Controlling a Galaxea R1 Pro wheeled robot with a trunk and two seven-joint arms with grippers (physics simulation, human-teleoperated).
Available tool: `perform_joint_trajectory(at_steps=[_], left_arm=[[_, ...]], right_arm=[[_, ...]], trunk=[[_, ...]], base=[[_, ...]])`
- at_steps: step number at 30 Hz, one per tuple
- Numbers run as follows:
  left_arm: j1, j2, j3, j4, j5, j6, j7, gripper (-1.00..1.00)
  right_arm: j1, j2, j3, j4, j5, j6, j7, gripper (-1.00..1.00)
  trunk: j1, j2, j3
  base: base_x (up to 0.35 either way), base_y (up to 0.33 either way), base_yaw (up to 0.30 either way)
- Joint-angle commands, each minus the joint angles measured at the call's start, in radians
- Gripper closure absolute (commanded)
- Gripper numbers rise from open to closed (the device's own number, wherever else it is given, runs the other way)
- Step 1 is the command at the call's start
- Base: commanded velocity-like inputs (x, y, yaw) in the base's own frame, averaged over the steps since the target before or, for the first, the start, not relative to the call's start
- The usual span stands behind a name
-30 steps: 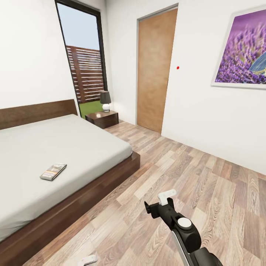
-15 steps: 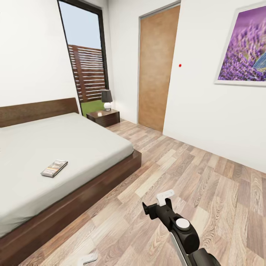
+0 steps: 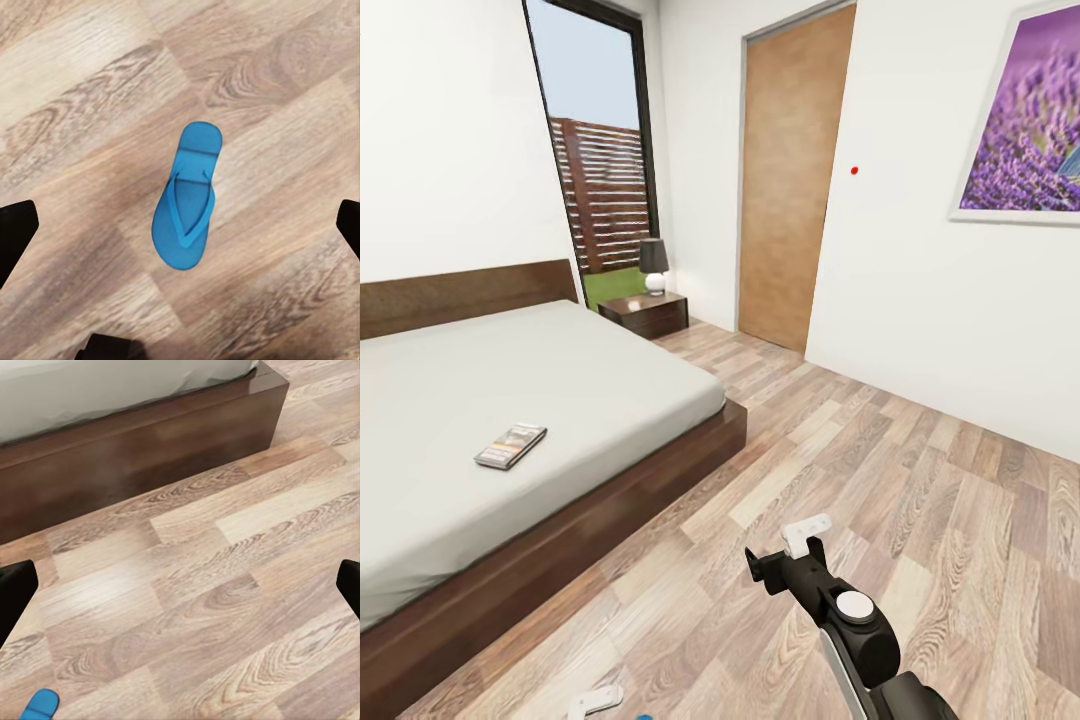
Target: In the bedroom, move the book from the bed onto either nightstand, and place the two sandals side by side next to the bed.
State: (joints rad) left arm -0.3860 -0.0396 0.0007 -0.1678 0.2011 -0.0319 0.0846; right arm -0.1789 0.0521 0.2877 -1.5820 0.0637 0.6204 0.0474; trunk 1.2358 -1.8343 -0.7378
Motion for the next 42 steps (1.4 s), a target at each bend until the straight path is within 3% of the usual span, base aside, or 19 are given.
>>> perform_joint_trajectory(at_steps=[1,42], left_arm=[[-0.001,0.0,0.0,0.001,0.006,-0.003,0.002,-1.0],[-0.001,0.0,0.001,0.003,0.006,-0.005,0.003,-1.0]], right_arm=[[-0.001,0.0,0.0,-0.001,0.007,0.005,0.005,-1.0],[-0.001,0.004,0.0,-0.003,0.01,-0.014,0.004,-1.0]], trunk=[[0.004,-0.008,-0.004],[0.161,-0.295,-0.133]], base=[[0.0,0.0,0.006],[0.0,0.0,0.001]])
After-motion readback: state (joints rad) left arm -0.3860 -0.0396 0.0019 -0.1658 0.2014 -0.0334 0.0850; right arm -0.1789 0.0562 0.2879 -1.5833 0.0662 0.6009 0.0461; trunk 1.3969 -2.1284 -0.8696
